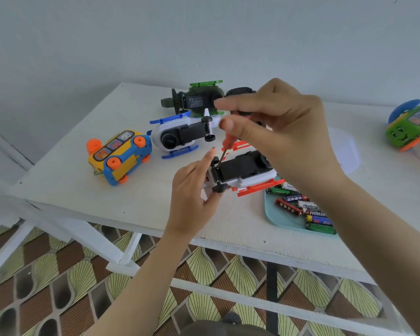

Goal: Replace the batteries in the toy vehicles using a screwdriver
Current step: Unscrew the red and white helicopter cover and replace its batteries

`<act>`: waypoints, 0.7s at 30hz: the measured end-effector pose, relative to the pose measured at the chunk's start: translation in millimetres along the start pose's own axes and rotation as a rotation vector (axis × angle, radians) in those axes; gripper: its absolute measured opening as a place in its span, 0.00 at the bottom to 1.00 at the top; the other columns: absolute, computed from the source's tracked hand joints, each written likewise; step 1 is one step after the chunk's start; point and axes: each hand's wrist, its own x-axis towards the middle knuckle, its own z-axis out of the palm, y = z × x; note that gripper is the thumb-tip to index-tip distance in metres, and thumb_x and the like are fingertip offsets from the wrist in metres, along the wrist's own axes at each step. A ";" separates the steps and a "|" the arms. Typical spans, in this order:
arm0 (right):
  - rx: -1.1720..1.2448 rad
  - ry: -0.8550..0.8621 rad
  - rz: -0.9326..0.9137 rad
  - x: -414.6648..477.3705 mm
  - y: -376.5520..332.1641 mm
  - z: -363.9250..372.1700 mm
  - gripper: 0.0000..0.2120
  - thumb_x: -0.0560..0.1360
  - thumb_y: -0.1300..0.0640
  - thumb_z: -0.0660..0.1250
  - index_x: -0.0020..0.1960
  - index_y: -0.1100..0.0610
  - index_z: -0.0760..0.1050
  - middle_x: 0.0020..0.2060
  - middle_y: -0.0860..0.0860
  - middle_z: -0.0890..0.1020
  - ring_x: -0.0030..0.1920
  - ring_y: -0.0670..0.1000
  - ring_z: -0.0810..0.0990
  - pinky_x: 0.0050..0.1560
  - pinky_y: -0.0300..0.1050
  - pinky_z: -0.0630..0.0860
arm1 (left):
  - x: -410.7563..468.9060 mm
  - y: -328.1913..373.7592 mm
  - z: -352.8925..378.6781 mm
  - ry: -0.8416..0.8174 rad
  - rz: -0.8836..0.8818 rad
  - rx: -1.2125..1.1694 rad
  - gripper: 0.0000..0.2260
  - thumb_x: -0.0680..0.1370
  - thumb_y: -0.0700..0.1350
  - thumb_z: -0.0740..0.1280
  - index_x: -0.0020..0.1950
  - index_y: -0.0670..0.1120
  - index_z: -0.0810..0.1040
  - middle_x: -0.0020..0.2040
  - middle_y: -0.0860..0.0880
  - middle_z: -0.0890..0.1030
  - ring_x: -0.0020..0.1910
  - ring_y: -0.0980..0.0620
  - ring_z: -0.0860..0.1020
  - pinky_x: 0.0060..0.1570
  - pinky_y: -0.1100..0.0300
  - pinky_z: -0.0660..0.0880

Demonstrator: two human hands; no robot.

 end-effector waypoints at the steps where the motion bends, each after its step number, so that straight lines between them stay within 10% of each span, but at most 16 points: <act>1: -0.174 0.042 -0.083 0.3 1.5 0.7 0.09 0.73 0.58 0.72 0.53 0.56 0.82 0.37 0.46 0.80 0.43 0.48 0.78 0.46 0.40 0.75 | -0.1 0.0 -0.1 0.001 0.000 0.000 0.29 0.74 0.51 0.67 0.73 0.46 0.61 0.55 0.44 0.81 0.57 0.51 0.72 0.66 0.71 0.57; 5: -0.237 -0.030 -0.147 2.7 5.9 -1.5 0.11 0.79 0.64 0.61 0.56 0.62 0.80 0.44 0.53 0.82 0.61 0.50 0.77 0.61 0.40 0.72 | -0.1 0.1 -0.5 -0.007 -0.005 0.003 0.30 0.74 0.51 0.67 0.73 0.46 0.61 0.55 0.44 0.81 0.57 0.52 0.72 0.66 0.71 0.56; 11: 0.273 -0.123 0.067 2.9 -3.6 -2.0 0.14 0.75 0.71 0.65 0.59 0.66 0.75 0.42 0.55 0.82 0.36 0.66 0.77 0.40 0.62 0.77 | 0.1 0.4 -0.1 -0.004 0.001 -0.006 0.30 0.74 0.51 0.67 0.73 0.46 0.61 0.56 0.43 0.81 0.57 0.51 0.72 0.66 0.70 0.57; 17: -0.284 0.003 -0.129 4.3 5.4 0.7 0.08 0.78 0.60 0.64 0.49 0.58 0.82 0.41 0.50 0.83 0.54 0.46 0.78 0.52 0.47 0.76 | 0.8 0.8 -0.1 -0.002 0.007 0.001 0.29 0.74 0.52 0.66 0.72 0.45 0.61 0.55 0.43 0.81 0.57 0.51 0.72 0.65 0.70 0.57; 21: 0.035 -0.127 -0.017 5.3 2.8 -2.8 0.12 0.79 0.69 0.58 0.57 0.63 0.77 0.39 0.63 0.82 0.47 0.62 0.82 0.56 0.54 0.77 | 0.7 0.3 -0.5 -0.002 0.004 0.000 0.29 0.74 0.52 0.67 0.72 0.45 0.62 0.55 0.43 0.81 0.57 0.52 0.72 0.65 0.71 0.57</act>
